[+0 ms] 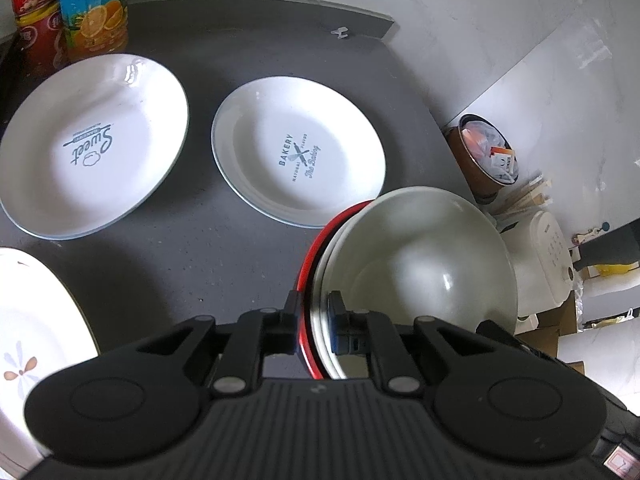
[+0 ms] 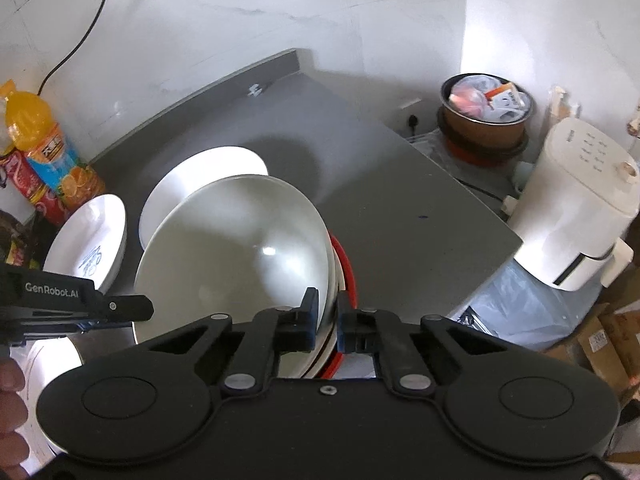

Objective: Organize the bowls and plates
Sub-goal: 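Lower the white bowl onto the stack and open the right tool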

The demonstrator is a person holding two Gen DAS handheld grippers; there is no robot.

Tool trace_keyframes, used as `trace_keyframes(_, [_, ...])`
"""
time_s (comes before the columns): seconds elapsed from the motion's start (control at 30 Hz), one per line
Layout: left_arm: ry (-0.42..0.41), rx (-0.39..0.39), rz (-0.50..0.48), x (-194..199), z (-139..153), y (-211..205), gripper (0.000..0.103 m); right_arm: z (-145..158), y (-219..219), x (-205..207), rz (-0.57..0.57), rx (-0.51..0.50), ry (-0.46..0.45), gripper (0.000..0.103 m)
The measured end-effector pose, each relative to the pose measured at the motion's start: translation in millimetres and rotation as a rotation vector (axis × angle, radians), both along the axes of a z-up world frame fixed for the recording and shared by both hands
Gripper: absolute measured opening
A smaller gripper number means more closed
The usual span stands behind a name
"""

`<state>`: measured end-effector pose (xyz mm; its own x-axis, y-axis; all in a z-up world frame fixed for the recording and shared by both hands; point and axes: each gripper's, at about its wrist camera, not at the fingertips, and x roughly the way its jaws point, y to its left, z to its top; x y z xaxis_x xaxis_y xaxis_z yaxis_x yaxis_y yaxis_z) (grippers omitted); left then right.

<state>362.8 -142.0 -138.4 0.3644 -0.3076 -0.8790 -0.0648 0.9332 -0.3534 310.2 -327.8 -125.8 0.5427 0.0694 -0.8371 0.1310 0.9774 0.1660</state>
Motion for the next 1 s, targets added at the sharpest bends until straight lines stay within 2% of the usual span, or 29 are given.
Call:
trace_keyframes(0.2, [0.005, 0.026, 0.021, 4.2, -0.4, -4.7, 0.013, 1.3, -9.7, 13.1, 0.038, 0.069, 0.062, 0.010])
trace_keyframes(0.33, [0.011, 0.036, 0.047, 11.3, -0.3, -7.6, 0.015, 7.5, -14.0, 25.8, 0.061, 0.062, 0.028, 0.012])
trace_keyframes(0.43, [0.019, 0.039, 0.072, 14.8, -1.1, -9.4, 0.016, 8.4, -18.2, 34.8, 0.080, 0.097, 0.014, 0.012])
trace_keyframes(0.57, [0.022, 0.045, 0.107, 16.6, -0.4, -11.8, 0.018, 5.6, -19.7, 40.7, 0.124, 0.095, -0.018, 0.009])
trace_keyframes(0.73, [0.022, 0.030, 0.164, 14.2, 0.5, -11.2, 0.019, -4.7, -24.7, 50.3, 0.191, 0.107, 0.017, 0.007])
trace_keyframes(1.0, [0.042, 0.059, 0.229, 9.1, 4.2, -14.6, 0.019, -4.7, -26.4, 60.8, 0.289, 0.123, 0.039, 0.008])
